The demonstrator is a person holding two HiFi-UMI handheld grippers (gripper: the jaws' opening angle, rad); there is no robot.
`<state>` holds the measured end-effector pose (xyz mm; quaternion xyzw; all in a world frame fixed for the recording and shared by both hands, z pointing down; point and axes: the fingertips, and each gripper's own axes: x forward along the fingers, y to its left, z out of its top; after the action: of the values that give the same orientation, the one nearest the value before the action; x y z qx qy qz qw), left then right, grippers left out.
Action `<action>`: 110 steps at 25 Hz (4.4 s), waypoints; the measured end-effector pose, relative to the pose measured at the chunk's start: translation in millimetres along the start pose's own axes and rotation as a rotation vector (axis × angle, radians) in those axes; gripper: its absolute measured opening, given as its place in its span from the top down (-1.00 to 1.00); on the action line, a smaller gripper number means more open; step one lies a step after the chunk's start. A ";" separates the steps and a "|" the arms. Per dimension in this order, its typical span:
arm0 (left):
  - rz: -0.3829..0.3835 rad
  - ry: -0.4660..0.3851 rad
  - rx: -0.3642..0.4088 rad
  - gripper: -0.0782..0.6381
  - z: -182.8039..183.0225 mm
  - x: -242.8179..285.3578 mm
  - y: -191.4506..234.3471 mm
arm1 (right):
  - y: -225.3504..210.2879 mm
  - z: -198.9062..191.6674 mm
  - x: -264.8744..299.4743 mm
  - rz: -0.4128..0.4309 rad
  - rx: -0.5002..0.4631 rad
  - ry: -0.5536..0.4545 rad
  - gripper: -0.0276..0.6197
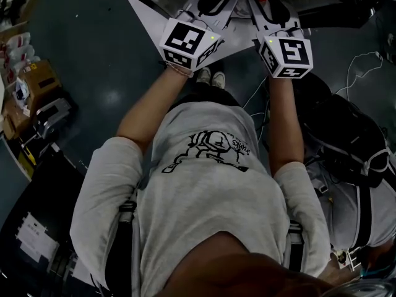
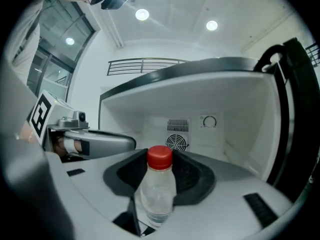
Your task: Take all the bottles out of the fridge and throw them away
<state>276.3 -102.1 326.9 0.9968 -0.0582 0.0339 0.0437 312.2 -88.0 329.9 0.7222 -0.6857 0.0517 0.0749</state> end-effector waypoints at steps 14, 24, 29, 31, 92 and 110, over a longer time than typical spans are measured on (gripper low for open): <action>0.010 -0.018 -0.037 0.76 22.8 -28.4 -26.1 | 21.0 22.4 -41.6 0.022 0.005 -0.005 0.43; 0.003 -0.021 -0.029 0.76 39.6 -42.8 -36.0 | 27.8 38.5 -63.0 0.018 0.007 -0.012 0.43; -0.005 -0.032 -0.019 0.76 51.1 -54.1 -42.0 | 36.3 47.0 -76.3 0.023 0.005 -0.023 0.43; -0.006 -0.039 -0.021 0.76 55.7 -58.1 -46.0 | 38.7 48.6 -80.3 0.028 0.005 -0.024 0.43; 0.304 -0.063 -0.039 0.76 52.9 -195.0 -18.0 | 167.8 78.8 -64.7 0.341 -0.128 -0.067 0.43; 0.380 -0.072 -0.053 0.76 50.9 -309.7 54.4 | 293.9 99.3 -14.5 0.428 -0.160 -0.077 0.44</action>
<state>-33.9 -125.5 258.3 0.9669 -0.2479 0.0046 0.0608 15.3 -105.8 240.6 0.5534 -0.8275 -0.0155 0.0930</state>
